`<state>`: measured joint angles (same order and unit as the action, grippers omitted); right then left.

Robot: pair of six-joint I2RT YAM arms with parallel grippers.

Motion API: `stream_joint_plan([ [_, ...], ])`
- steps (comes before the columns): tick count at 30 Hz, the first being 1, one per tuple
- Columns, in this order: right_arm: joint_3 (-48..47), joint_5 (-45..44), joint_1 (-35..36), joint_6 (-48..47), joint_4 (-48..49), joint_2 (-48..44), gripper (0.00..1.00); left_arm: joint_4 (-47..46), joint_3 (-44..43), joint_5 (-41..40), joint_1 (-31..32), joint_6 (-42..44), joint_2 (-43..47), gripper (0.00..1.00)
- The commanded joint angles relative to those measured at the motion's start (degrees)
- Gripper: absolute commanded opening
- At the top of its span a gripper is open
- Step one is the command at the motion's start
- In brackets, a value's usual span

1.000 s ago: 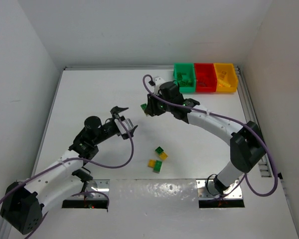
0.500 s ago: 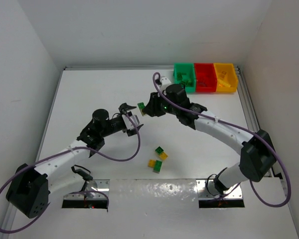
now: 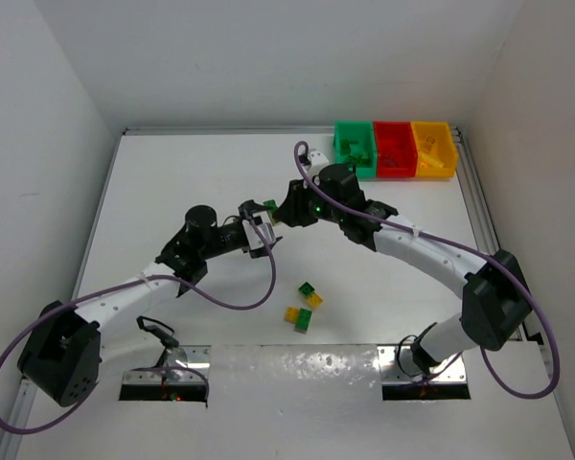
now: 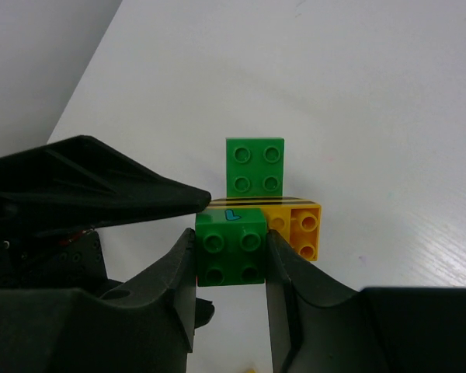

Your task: Sort the legos into containers by color

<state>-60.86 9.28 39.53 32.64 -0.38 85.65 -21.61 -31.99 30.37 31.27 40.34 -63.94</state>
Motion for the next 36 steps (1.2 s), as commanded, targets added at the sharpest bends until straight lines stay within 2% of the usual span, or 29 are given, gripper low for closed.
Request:
stream_joint_plan([
  [1, -0.4, 0.92, 0.29, 0.58, 3.19, -1.8, 0.0, -0.99, -2.64, 2.76, 0.64, 1.85, -0.92, 0.66],
  [9, -0.93, 1.44, 0.37, 0.76, 3.37, -1.8, 0.0, -1.68, -3.69, 2.33, 1.08, 2.29, -2.85, 0.57],
  [14, -0.84, 2.23, 0.46, 1.45, 3.81, -1.89, 0.0, -2.56, -3.7, -0.04, 1.95, 1.94, -3.21, 0.42],
  [17, -0.14, 2.24, 0.46, 1.98, 4.77, -2.41, 0.0, -3.09, -3.26, -1.27, 2.04, 1.85, -3.56, 0.41],
  [25, -0.13, 1.62, 0.46, 1.9, 5.22, -2.85, 0.0, -1.34, -2.99, -2.86, 2.13, 1.94, -3.12, 0.52],
  [29, -0.14, 1.27, 0.55, 1.46, 5.04, -3.2, 0.0, -0.63, -2.91, -4.17, 2.13, 2.03, -2.85, 0.52],
  [33, 0.04, 1.27, 0.46, 1.28, 4.95, -3.47, 0.0, -0.28, -2.9, -5.93, 2.13, 1.94, -2.68, 0.48],
  [36, 0.22, 1.18, 0.55, 1.11, 4.86, -3.56, 0.0, -0.28, -3.17, -6.64, 2.13, 1.94, -2.59, 0.41],
])
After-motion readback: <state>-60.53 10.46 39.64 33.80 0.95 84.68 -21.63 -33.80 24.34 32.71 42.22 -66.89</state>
